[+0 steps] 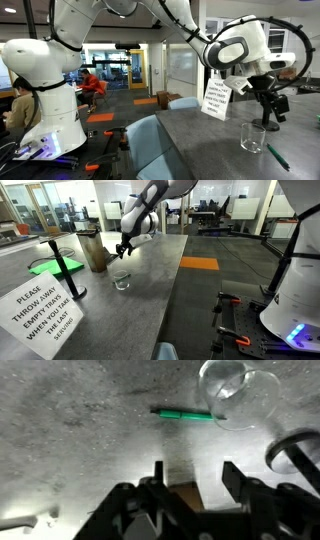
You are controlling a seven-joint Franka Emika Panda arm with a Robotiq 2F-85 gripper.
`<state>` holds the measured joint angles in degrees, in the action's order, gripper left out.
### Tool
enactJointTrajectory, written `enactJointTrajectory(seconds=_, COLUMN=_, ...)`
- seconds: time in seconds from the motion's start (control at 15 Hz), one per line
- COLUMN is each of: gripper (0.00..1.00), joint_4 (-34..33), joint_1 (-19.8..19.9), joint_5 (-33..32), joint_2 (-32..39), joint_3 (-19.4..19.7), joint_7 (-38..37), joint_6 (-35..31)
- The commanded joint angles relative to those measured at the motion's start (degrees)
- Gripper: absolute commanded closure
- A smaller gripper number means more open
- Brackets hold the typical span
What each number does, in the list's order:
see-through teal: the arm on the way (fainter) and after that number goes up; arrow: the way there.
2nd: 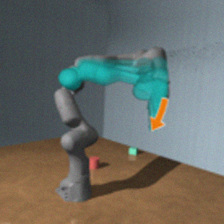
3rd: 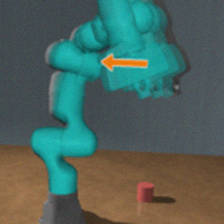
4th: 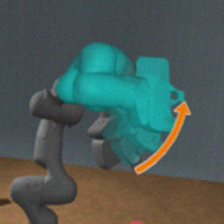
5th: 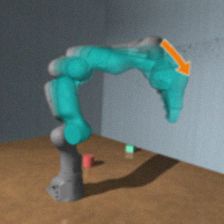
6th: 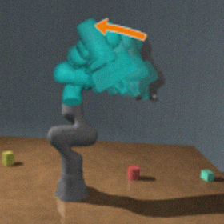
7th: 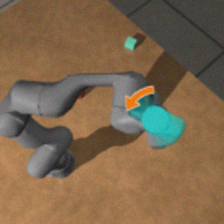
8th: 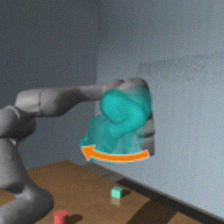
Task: Pick the marker and put it in the cup
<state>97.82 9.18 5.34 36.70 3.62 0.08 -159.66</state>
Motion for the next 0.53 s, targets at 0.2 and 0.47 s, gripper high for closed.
enactJointTrajectory(seconds=0.2, gripper=0.0, joint_4=-6.5, joint_1=-5.1, joint_5=-2.5, joint_2=3.0, joint_3=9.6, joint_7=-18.7, joint_6=16.1)
enactJointTrajectory(seconds=0.47, gripper=0.0, joint_4=-11.9, joint_1=-7.5, joint_5=-1.5, joint_2=7.7, joint_3=11.5, joint_7=-32.4, joint_6=20.6)
